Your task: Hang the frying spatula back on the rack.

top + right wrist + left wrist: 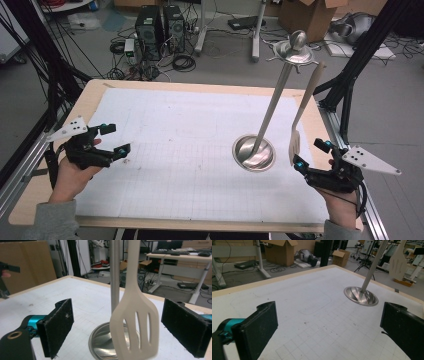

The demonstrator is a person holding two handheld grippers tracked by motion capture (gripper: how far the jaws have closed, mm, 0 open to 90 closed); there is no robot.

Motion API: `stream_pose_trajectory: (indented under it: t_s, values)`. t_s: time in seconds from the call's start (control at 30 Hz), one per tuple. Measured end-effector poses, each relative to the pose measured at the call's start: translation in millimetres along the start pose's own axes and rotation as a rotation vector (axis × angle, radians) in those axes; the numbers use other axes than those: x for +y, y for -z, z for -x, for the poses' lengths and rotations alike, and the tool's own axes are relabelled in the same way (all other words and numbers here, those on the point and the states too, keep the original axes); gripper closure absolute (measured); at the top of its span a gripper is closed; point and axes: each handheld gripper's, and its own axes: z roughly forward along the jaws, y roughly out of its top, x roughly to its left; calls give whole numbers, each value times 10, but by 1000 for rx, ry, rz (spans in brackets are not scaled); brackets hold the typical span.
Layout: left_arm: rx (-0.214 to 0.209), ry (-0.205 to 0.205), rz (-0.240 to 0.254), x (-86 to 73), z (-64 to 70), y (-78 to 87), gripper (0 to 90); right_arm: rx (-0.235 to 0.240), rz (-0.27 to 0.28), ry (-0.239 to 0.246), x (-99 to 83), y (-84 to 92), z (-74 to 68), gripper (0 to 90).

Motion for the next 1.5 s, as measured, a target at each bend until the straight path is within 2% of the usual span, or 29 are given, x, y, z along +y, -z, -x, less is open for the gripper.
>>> stream_pose_trajectory:
  t_s: [0.23, 0.37, 0.53, 0.67, 0.87, 1.0, 1.13, 1.3, 1.4, 1.5]
  values:
    - [23, 9, 6, -21, -19, 69, 18, 20, 3, 34, -55, -8, -14, 99]
    - [21, -2, 24, -8, 14, 101, 18, 33, 3, 14, -99, -3, 22, 99]
    - [0, -24, 73, 5, 38, 111, 18, 77, 41, 0, -149, 38, 78, 99]
    - [2, -17, 68, -6, 27, 103, 18, 107, 67, -13, -184, 51, 125, 99]
    - [2, -18, 67, -16, 40, 125, 18, 106, 40, -24, -245, 9, 136, 99]
    - [-13, -22, 85, -21, 50, 138, 18, 107, 42, -21, -274, 7, 133, 99]
    - [-12, -16, 85, -67, 23, 133, 18, 89, 54, -22, -337, 13, 198, 99]
    - [23, -9, 120, -195, -5, 113, 18, 51, 46, -70, -476, -8, 319, 100]
    - [57, -7, 110, -290, -35, 87, 18, 38, 44, -84, -537, -23, 373, 99]
    - [67, 17, 106, -356, -82, 88, 18, 21, 43, -102, -578, -11, 414, 99]
